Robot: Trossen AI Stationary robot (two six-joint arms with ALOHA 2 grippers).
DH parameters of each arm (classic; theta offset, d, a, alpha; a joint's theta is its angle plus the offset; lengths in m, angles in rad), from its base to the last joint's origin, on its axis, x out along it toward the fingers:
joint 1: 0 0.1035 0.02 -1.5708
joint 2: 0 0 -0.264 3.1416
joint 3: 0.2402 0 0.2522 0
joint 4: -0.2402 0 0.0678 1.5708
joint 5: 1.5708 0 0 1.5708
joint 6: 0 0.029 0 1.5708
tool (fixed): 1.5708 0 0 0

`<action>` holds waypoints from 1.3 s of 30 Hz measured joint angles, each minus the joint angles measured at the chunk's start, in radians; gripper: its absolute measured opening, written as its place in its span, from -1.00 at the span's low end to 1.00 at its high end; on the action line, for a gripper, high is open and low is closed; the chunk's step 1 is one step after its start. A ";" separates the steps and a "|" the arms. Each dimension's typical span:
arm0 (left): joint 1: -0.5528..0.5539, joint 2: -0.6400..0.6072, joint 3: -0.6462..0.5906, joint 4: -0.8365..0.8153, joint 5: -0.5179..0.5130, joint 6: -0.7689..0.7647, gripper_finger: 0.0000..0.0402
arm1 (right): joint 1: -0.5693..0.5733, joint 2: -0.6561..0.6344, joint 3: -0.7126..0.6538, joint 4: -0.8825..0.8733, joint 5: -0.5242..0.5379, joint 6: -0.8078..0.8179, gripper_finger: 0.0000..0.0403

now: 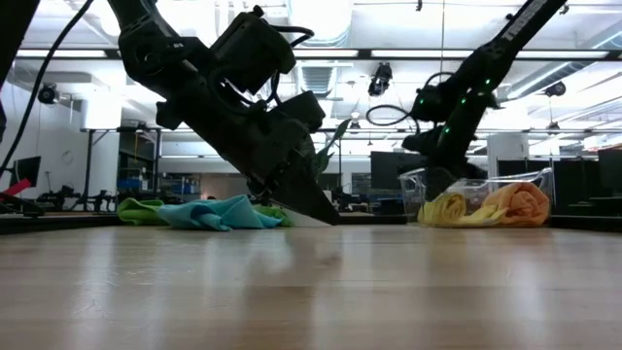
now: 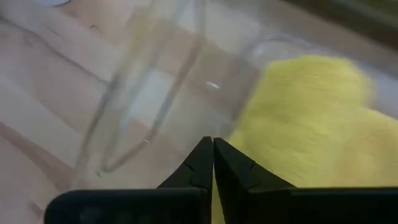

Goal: Roll microfiber towels into tight, uniform cylinder then place into a basket
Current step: Put the yellow microfiber cloth into the transparent bin

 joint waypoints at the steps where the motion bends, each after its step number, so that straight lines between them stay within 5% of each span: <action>1: 0.000 0.000 0.000 0.000 0.000 0.000 -1.00 | 0.001 0.016 0.000 0.017 -0.003 0.000 -0.96; 14: -0.001 0.000 0.000 0.003 0.000 0.002 -1.00 | -0.001 0.130 0.027 0.048 -0.052 0.012 -0.96; 21: 0.000 0.000 -0.001 0.003 0.000 0.002 -1.00 | 0.001 0.100 0.051 -0.052 0.133 0.012 -0.96; 33: -0.001 0.000 -0.009 -0.001 0.000 0.000 -1.00 | -0.005 0.063 0.041 -0.068 0.161 0.010 -0.96; 39: -0.001 0.000 -0.009 -0.001 0.000 0.000 -1.00 | -0.013 -0.013 0.042 -0.124 0.269 0.011 -0.96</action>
